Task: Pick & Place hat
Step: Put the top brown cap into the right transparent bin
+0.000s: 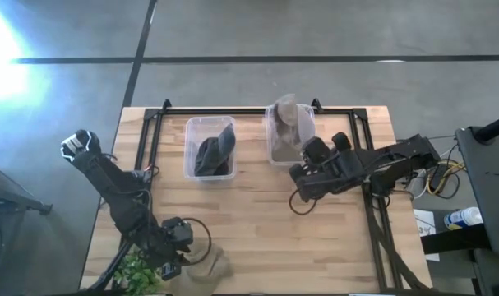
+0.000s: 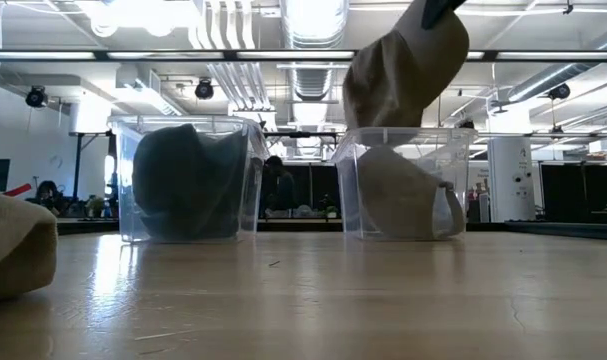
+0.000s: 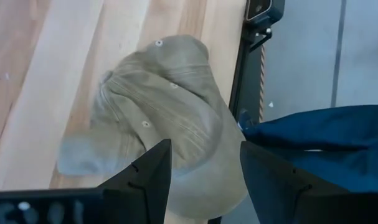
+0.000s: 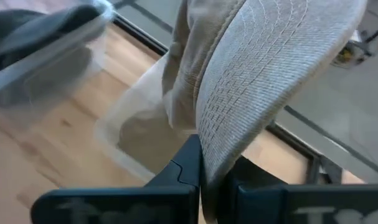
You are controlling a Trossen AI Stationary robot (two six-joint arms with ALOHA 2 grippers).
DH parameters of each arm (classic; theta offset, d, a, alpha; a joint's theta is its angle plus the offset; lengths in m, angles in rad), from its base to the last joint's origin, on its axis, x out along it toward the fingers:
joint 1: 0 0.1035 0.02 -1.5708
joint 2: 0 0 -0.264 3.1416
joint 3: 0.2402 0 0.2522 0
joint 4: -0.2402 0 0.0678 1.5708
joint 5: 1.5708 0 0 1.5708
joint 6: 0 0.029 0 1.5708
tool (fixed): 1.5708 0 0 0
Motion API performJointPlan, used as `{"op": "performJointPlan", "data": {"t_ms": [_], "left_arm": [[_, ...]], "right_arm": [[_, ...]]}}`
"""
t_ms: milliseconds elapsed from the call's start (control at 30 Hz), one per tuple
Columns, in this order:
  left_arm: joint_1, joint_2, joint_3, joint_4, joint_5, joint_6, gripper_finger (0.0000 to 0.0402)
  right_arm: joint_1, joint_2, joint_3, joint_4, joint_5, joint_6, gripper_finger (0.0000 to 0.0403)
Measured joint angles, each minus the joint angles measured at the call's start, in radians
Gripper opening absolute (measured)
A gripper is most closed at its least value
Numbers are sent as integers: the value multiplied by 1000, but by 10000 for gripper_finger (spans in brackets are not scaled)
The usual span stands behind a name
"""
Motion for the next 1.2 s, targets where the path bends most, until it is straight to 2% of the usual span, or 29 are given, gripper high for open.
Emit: {"op": "performJointPlan", "data": {"t_ms": [167, 433, 667, 833, 1200], "left_arm": [[1, 0, -1, -1, -26, 32, 184], [2, 0, -1, -4, -52, 56, 183], [2, 0, -2, -7, -52, 55, 184], [2, 0, -2, -8, -52, 54, 184], [2, 5, -2, -9, -52, 58, 184]], "right_arm": [[-33, 1, 7, 2, -46, -66, 13], [-132, 56, -44, 2, -277, -186, 13], [-180, 141, -16, 9, -331, -289, 13], [-259, 192, 0, 20, -490, -368, 13], [-381, 221, -1, 131, -669, -519, 18]]}}
